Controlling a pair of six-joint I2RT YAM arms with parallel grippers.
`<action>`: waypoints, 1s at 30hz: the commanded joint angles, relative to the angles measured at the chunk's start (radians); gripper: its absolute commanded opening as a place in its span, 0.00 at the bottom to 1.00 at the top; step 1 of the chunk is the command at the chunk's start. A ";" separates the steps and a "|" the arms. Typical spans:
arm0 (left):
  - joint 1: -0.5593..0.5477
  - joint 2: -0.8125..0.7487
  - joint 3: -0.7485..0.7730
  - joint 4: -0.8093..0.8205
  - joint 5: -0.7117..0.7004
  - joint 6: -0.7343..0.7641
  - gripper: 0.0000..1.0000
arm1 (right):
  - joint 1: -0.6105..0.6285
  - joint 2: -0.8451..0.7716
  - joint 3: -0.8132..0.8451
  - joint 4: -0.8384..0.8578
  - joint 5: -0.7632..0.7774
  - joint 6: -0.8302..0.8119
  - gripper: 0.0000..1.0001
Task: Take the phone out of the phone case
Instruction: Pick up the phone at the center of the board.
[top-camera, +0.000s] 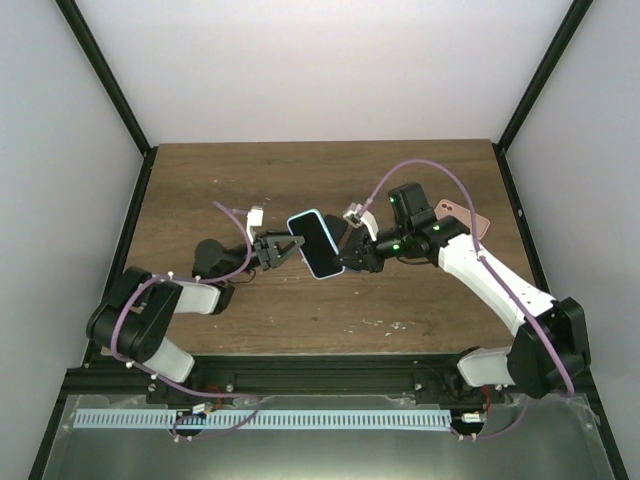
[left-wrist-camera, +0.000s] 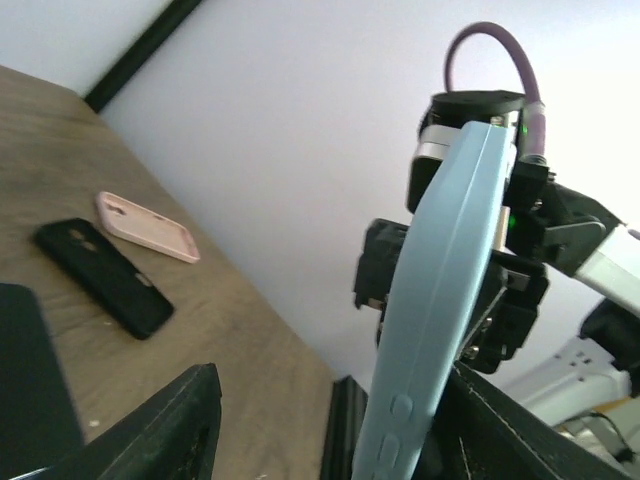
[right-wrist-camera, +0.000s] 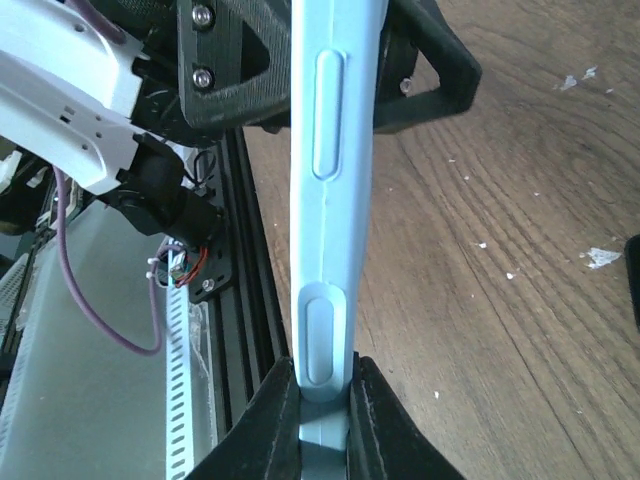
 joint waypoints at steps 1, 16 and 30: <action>-0.052 0.043 0.055 0.202 0.034 -0.051 0.57 | -0.006 -0.018 0.011 0.032 -0.122 -0.015 0.01; -0.076 0.066 0.064 0.202 0.026 -0.048 0.19 | -0.006 0.016 -0.003 0.061 -0.129 0.015 0.01; -0.068 -0.070 0.182 -0.122 0.089 -0.074 0.02 | -0.006 -0.001 0.091 -0.148 -0.208 -0.199 0.46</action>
